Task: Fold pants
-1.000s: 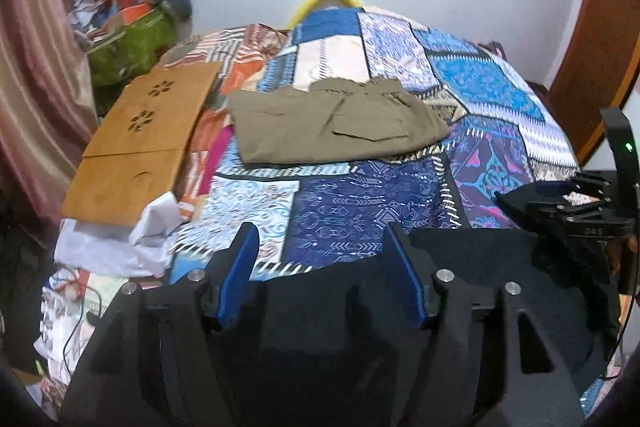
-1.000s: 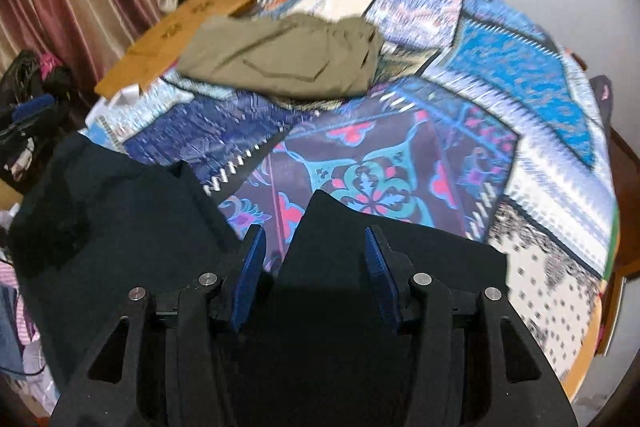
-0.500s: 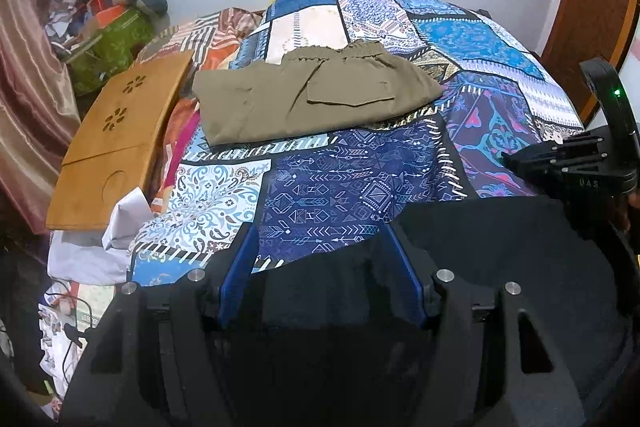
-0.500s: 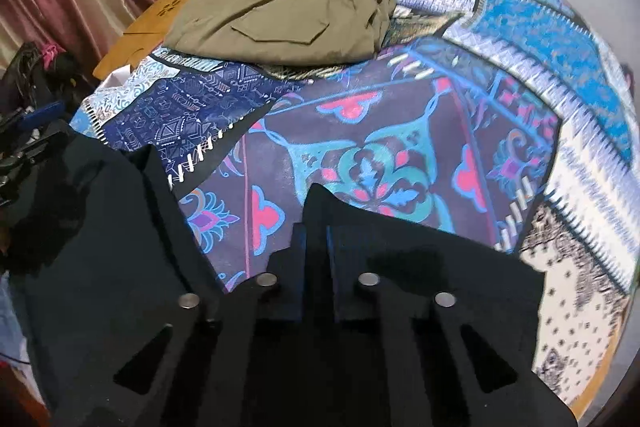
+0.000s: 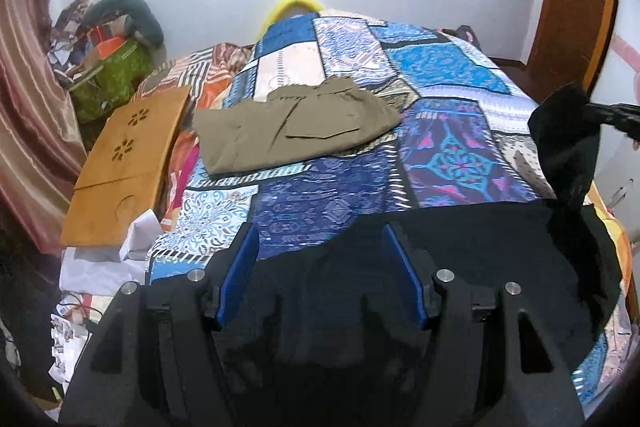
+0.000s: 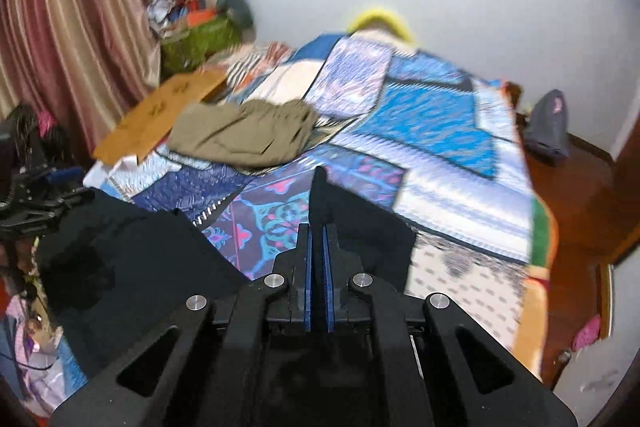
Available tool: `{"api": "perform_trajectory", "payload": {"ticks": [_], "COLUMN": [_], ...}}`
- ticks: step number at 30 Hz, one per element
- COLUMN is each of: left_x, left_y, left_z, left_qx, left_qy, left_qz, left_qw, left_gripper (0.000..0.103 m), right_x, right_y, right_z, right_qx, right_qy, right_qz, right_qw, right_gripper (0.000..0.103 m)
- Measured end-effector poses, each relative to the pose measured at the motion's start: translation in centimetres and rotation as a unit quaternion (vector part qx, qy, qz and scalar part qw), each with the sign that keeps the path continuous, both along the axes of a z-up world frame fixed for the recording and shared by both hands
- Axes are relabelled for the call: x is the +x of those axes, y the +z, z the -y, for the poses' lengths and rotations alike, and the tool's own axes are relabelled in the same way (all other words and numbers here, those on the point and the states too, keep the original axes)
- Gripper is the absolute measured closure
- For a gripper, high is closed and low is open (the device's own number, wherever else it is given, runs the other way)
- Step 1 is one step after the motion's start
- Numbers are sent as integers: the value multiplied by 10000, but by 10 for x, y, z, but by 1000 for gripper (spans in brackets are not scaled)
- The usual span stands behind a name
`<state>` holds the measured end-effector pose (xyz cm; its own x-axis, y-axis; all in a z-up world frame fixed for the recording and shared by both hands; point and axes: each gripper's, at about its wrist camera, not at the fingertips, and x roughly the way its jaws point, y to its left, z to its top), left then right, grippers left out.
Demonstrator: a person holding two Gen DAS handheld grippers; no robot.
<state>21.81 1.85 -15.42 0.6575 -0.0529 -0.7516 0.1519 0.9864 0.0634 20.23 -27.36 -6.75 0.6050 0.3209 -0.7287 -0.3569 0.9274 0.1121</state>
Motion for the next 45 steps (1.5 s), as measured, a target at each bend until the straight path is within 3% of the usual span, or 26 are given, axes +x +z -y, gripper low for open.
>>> {"api": "perform_trajectory", "payload": {"ticks": [6, 11, 21, 27, 30, 32, 34, 42, 44, 45], "left_x": [-19, -30, -32, -15, 1, 9, 15, 27, 28, 29], "left_y": [9, 0, -32, -36, -38, -42, -47, -82, -84, -84], "left_z": [41, 89, 165, 190, 199, 204, 210, 223, 221, 220], "left_qx": [46, 137, 204, 336, 315, 311, 316, 409, 308, 283], "left_qy": [-371, -807, -1413, -1587, -1630, -1667, -1709, -1830, -1810, -1806], "left_qz": [40, -119, -600, -654, -727, -751, -827, -1268, -1259, -1276], "left_qw": [9993, 9966, 9879, 9846, 9834, 9826, 9813, 9740, 9749, 9748], "left_gripper": [32, 29, 29, 29, 29, 29, 29, 29, 29, 29], "right_x": [-56, -99, -162, -170, -158, -149, -135, -95, -99, -102], "right_y": [11, -19, -113, -110, -99, -96, -99, -149, -151, -150], "right_z": [52, 90, 134, 166, 176, 176, 172, 168, 164, 162], "right_qx": [162, 382, 730, 746, 749, 706, 591, 1084, 998, 886], "right_qy": [-503, -907, -1565, -1958, -2060, -2029, -1894, -1593, -1601, -1627], "right_qz": [153, -230, -1323, -1270, -1057, -920, -834, -1468, -1362, -1281], "right_qw": [9985, 9949, 9760, 9695, 9699, 9723, 9766, 9702, 9726, 9743], "right_gripper": [99, 99, 99, 98, 83, 62, 57, 59, 79, 85]}}
